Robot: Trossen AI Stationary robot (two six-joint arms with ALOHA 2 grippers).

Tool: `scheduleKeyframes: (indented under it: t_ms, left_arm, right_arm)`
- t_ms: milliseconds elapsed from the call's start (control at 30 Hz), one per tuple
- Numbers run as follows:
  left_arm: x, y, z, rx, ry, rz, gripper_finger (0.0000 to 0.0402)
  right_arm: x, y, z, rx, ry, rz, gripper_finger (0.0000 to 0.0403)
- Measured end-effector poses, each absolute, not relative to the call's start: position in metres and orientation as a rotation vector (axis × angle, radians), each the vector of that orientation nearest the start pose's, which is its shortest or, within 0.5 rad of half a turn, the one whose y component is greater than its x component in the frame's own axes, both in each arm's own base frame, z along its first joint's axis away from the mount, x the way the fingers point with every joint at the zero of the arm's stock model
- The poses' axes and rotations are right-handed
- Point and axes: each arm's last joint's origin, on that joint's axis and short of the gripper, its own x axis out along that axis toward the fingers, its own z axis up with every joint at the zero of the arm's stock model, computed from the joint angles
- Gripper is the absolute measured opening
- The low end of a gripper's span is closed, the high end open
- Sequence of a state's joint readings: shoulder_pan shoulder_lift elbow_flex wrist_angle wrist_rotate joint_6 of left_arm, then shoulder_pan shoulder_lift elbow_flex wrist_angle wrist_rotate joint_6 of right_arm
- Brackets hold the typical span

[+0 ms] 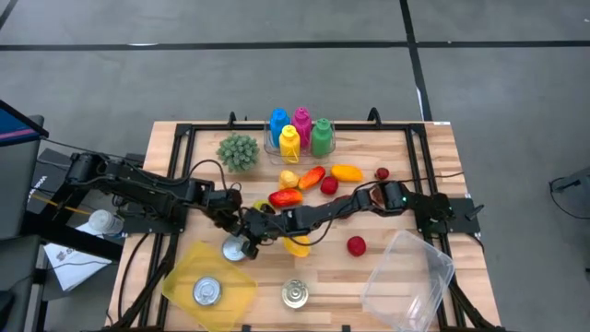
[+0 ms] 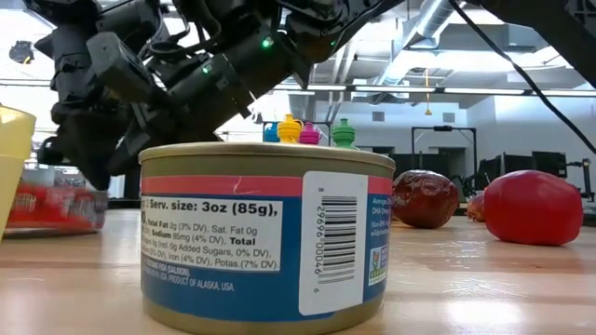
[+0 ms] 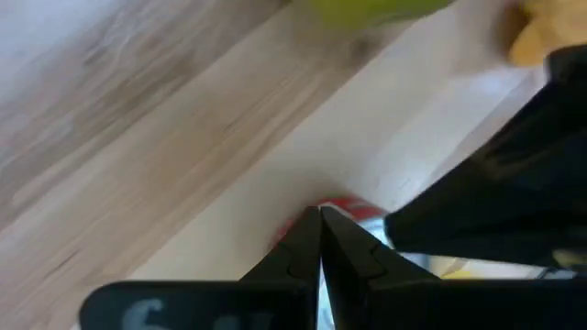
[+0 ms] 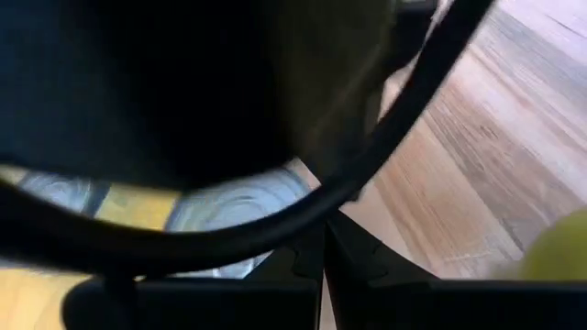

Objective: Pick & Place Food Item
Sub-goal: Put the red tuna can into the yellow bin

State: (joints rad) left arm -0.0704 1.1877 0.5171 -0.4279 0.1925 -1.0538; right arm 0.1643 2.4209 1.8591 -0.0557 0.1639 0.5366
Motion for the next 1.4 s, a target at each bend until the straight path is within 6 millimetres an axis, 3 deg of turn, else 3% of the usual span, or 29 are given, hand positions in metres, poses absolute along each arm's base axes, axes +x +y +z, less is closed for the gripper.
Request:
scheduleKeyframes:
  t_ms: [233, 433, 600, 967, 1167, 1400]
  left_arm:
    - [0.191, -0.019, 0.163, -0.969, 1.1, 0.327, 0.0]
    - [0.173, -0.017, 0.17, -0.957, 1.161, 0.37, 0.0]
    - [0.159, -0.016, 0.168, -0.944, 1.257, 0.455, 0.0]
    - [0.162, -0.024, 0.154, -0.918, 1.355, 0.449, 0.0]
    - [0.169, -0.026, 0.153, -0.931, 1.315, 0.408, 0.0]
    - [0.172, -0.026, 0.154, -0.939, 1.291, 0.393, 0.0]
  right_arm:
    - [0.522, 0.086, 0.153, 0.366, 0.649, -0.147, 0.0]
    - [0.512, 0.111, 0.172, 0.276, 0.671, -0.072, 0.0]
    - [0.513, 0.119, 0.156, 0.303, 0.685, -0.076, 0.0]
    - [0.522, 0.13, 0.127, 0.402, 0.644, -0.028, 0.0]
    - [0.522, 0.124, 0.122, 0.42, 0.679, -0.074, 0.0]
    - [0.524, 0.089, 0.125, 0.445, 0.715, -0.174, 0.0]
